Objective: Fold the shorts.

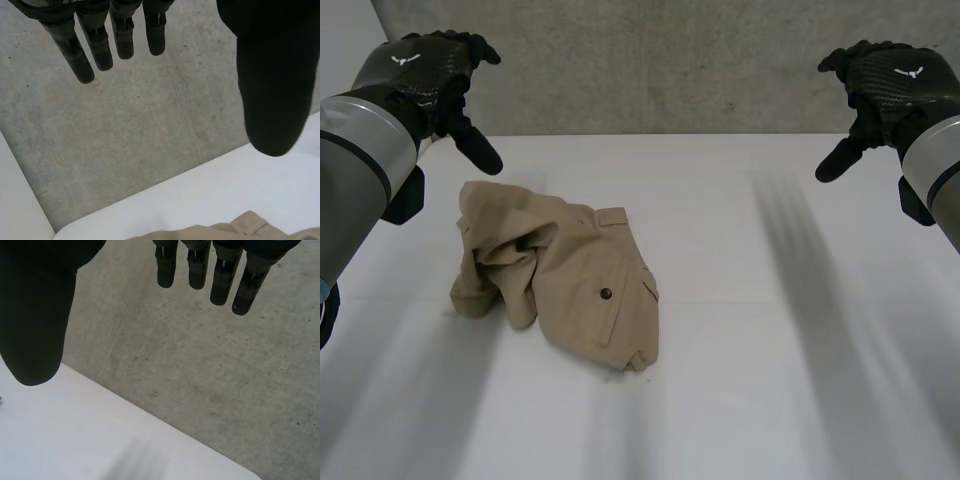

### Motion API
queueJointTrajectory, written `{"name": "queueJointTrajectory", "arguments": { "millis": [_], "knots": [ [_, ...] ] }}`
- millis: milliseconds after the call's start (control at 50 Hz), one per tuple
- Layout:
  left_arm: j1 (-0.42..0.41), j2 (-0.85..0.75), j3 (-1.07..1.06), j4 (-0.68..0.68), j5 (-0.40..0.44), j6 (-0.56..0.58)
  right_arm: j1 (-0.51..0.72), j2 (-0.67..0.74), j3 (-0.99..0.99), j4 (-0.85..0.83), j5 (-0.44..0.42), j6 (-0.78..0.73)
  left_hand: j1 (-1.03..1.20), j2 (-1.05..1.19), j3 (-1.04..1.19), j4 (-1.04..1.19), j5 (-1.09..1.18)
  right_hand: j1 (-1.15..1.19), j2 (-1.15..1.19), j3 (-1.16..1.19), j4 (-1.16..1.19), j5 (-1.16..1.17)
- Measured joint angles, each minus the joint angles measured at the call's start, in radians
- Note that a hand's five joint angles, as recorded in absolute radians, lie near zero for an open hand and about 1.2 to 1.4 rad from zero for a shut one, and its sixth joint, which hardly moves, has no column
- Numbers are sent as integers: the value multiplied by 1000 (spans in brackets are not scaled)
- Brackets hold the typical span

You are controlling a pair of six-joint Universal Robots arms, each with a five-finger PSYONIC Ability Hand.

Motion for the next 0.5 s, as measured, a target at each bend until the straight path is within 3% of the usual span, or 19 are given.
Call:
{"name": "queueJointTrajectory", "arguments": {
  "millis": [160, 260, 340, 500],
  "knots": [
    [-7, 0, -51, -10, 65, 82, 7, 28, 27, 88, -93, -197, 114, 123, 114, 118, 124, 0, 0, 0, 0, 0],
    [-6, -1, -132, -39, 138, 228, 44, 88, 38, 252, -213, -283, 449, 434, 420, 424, 421, 0, 0, 0, 0, 0],
    [1, 0, -201, -53, 155, 277, 82, 131, 48, 299, -250, -228, 555, 553, 548, 550, 546, 0, 0, 0, 0, 0],
    [69, 36, -402, -44, 153, 280, 192, 214, 105, 219, -252, 63, 346, 353, 355, 349, 352, 0, 0, 0, 0, 0]
  ]
}}
